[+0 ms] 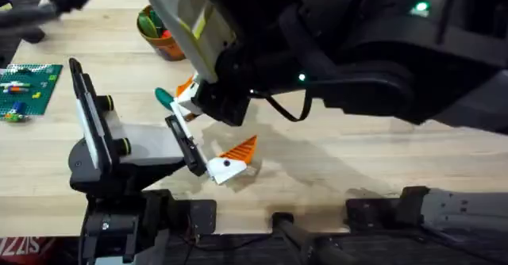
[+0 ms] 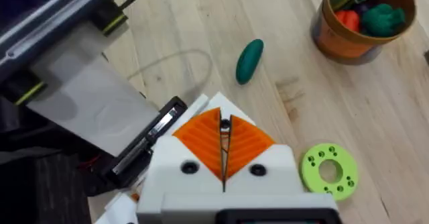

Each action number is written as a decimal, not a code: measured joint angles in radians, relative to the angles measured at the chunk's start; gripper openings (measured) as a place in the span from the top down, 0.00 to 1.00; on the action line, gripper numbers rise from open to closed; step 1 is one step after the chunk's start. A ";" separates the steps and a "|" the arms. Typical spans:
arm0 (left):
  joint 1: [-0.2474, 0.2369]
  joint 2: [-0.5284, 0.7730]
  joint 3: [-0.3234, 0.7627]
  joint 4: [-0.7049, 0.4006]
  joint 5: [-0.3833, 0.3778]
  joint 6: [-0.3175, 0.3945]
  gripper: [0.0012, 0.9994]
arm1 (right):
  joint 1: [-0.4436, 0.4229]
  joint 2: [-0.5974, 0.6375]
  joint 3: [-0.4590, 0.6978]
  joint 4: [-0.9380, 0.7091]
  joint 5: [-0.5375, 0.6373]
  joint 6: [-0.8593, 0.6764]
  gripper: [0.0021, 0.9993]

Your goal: Pick up the gripper from the table and insert it into the empty holder that is missing its gripper. Then pick up a screw, insert it into the mounting hole, and use the screwdriver to tighten it. Finally, clean up the table by picking up the vegetable and placing it into the bucket.

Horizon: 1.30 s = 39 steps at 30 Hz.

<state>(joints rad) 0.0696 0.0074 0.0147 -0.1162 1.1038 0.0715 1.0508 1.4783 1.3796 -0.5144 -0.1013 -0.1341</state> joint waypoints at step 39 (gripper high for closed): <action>0.000 0.000 0.000 0.000 0.000 0.000 0.02 | 0.000 0.053 0.000 -0.017 0.000 0.000 1.00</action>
<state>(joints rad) 0.0696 0.0071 0.0147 -0.1162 1.1038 0.0715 1.0508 1.5314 1.3796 -0.5316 -0.1013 -0.1341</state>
